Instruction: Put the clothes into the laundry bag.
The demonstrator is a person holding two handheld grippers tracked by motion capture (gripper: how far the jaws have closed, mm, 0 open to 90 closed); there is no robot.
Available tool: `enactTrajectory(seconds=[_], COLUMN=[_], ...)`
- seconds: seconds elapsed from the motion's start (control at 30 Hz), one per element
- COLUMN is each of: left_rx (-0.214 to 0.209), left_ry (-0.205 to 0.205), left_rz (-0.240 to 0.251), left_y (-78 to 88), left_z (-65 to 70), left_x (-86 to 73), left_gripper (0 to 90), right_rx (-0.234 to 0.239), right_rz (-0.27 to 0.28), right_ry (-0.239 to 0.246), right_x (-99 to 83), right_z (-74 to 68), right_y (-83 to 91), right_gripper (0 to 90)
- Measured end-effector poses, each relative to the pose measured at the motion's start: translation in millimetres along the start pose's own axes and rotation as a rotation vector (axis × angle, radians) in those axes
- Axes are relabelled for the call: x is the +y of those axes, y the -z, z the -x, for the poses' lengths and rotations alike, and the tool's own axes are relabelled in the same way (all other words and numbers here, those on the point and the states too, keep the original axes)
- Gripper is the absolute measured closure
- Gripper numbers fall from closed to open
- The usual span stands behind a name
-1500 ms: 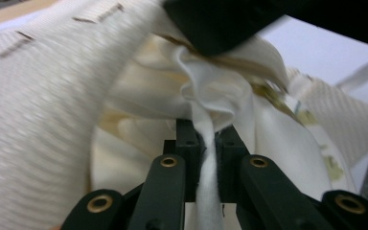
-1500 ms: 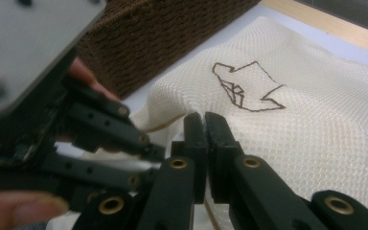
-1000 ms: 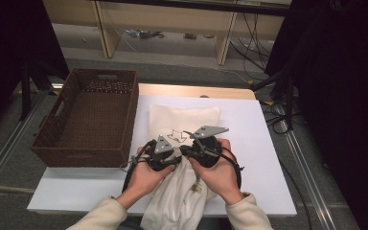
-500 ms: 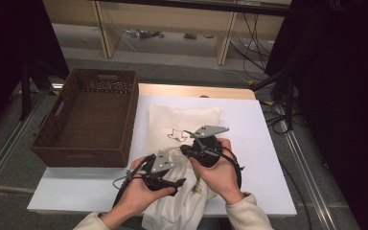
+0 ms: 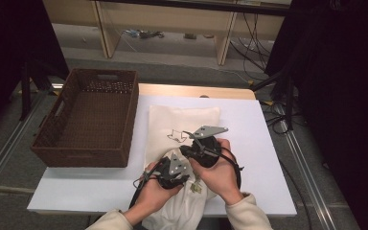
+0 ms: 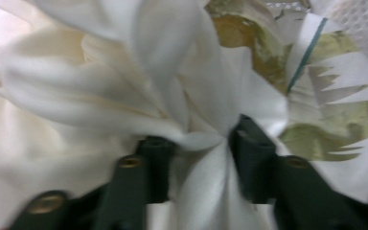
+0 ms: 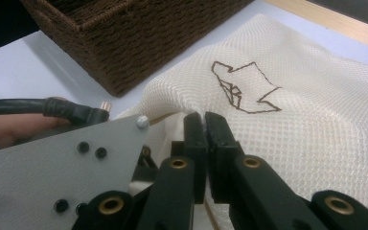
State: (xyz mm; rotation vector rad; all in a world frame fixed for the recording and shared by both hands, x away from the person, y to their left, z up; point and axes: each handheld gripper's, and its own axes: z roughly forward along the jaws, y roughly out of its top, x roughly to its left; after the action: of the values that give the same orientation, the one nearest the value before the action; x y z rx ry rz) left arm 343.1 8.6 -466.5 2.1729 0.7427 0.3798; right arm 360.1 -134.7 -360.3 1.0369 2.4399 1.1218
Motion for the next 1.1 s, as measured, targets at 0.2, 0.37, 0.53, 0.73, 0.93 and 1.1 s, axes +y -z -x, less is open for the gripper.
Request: enactTrajectory(seconds=[0.2, 0.37, 0.53, 0.73, 0.93, 1.1], left_rx=[-0.027, -0.016, 0.035, 0.077, 0.054, 0.02], left_ry=[0.05, 0.087, 0.092, 0.172, 0.121, 0.069], left_rz=[0.021, 0.091, 0.121, 0.111, 0.11, 0.1], left_y=[12.3, 32.3, 34.8, 11.3, 15.3, 33.1], left_z=[-4.6, -8.9, -25.7, -40.8, -38.0, -28.2], left_x=[6.4, 20.2, 26.3, 14.4, 13.0, 7.3], left_gripper=[74.2, 74.7, 74.7, 73.5, 59.1, 36.2], right_rx=[0.0, 0.004, 0.014, 0.016, 0.015, 0.013], right_rz=[0.0, 0.019, 0.035, 0.025, 0.01, 0.022], right_ry=[0.004, 0.006, -0.015, 0.011, -0.016, 0.02], right_x=[-0.3, 1.0, 2.5, 0.8, 0.0, 0.9], right_z=[-0.4, -0.1, -3.1, 0.3, 1.2, 3.8], right_y=[0.0, 3.6, 7.9, 2.6, 2.1, 3.4], right_gripper=[89.5, 89.5, 89.5, 89.6, 89.5, 89.5])
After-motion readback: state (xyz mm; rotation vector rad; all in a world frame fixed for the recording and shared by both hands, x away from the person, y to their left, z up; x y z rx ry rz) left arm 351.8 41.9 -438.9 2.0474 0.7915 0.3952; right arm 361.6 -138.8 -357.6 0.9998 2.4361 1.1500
